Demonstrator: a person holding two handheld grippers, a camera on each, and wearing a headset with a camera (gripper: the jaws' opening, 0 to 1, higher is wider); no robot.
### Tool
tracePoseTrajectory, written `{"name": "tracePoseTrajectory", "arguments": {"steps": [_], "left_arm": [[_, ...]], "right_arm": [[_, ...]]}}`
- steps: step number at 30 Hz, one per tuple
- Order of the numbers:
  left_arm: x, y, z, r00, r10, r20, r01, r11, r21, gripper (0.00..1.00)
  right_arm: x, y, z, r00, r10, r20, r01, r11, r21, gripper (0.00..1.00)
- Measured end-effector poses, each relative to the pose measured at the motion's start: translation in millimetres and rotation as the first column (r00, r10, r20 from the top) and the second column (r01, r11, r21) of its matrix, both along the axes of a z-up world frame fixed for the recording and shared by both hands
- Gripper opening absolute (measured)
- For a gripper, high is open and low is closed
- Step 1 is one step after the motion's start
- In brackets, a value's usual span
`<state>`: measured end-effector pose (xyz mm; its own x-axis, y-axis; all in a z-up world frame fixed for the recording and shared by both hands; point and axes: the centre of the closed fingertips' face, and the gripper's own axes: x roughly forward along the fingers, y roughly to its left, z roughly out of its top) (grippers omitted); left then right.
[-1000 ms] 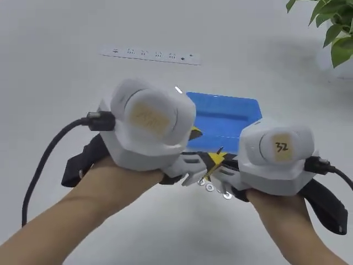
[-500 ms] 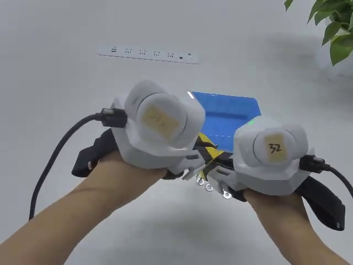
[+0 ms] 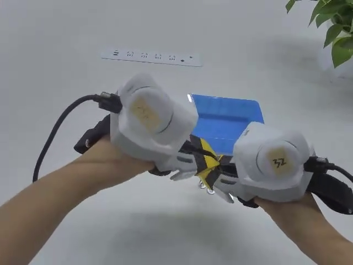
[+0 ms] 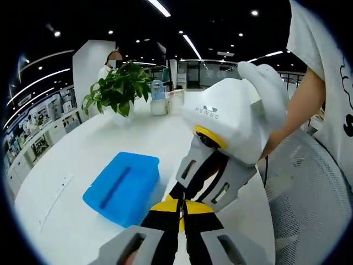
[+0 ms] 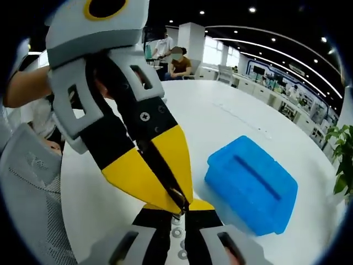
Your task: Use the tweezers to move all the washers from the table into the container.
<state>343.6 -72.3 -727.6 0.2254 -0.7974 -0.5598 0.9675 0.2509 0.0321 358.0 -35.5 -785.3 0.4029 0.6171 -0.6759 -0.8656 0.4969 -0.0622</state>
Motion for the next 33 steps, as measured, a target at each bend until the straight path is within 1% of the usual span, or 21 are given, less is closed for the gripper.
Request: {"name": "tracePoseTrajectory", "arguments": {"steps": [3,6,10,12,14,15,16,17,19,23,25,27,28,33], "left_arm": [[0.0,-1.0,0.6,1.0,0.001,0.008,-0.001,1.0,0.024,0.0],[-0.5,-0.8,3.8,1.0,-0.009,0.018,0.008,0.999,0.032,0.0],[1.0,-0.7,15.6,1.0,-0.019,0.022,0.018,0.999,0.033,0.0],[2.6,-0.9,22.4,0.999,-0.027,0.03,0.026,0.999,0.032,0.0],[4.5,-0.4,30.1,0.998,-0.038,0.041,0.037,0.999,0.028,0.0],[6.0,-0.1,34.6,0.998,-0.044,0.046,0.043,0.999,0.024,0.0],[7.2,-0.1,37.6,0.997,-0.05,0.052,0.049,0.999,0.021,0.0],[9.8,0.0,41.7,0.996,-0.059,0.06,0.058,0.998,0.016,0.0],[14.1,-0.1,47.0,0.996,-0.063,0.064,0.062,0.998,0.009,0.0],[28.1,-2.0,58.0,0.993,-0.068,0.093,0.069,0.998,0.002,0.0],[33.8,-2.7,61.3,0.993,-0.068,0.101,0.068,0.998,0.001,0.0],[42.3,-4.2,64.4,0.991,-0.07,0.116,0.07,0.998,0.003,0.0],[47.6,-4.6,65.9,0.99,-0.071,0.125,0.071,0.997,0.004,0.0],[65.2,-7.0,69.1,0.985,-0.067,0.157,0.067,0.998,0.004,0.0]], "right_arm": [[0.0,-0.8,0.1,1.0,0.001,-0.002,-0.001,1.0,-0.006,0.04],[-0.2,-1.1,4.8,1.0,0.004,-0.004,-0.004,1.0,-0.003,0.03],[1.3,-0.9,16.9,1.0,0.02,0.004,-0.02,1.0,-0.003,0.03],[4.1,-0.9,24.2,1.0,0.025,0.008,-0.025,1.0,0.004,0.03],[6.3,0.3,32.2,0.999,0.032,0.0,-0.032,0.999,0.021,0.03],[6.6,0.4,33.6,0.999,0.034,0.001,-0.034,0.999,0.022,0.03],[8.2,0.9,38.2,0.999,0.042,0.007,-0.042,0.999,0.024,0.03],[9.8,1.2,41.0,0.999,0.049,0.016,-0.05,0.999,0.022,0.03],[15.0,0.9,47.5,0.998,0.061,0.031,-0.062,0.998,0.015,0.03],[30.9,0.4,59.5,0.997,0.056,0.048,-0.058,0.998,0.029,0.03],[38.7,0.9,64.5,0.998,0.049,0.05,-0.051,0.998,0.04,0.03],[46.4,1.2,68.8,0.997,0.04,0.059,-0.043,0.998,0.05,0.03],[49.8,1.0,70.2,0.997,0.035,0.064,-0.038,0.998,0.053,0.03],[69.5,-0.1,75.1,0.996,0.008,0.091,-0.014,0.998,0.056,0.03]]}}
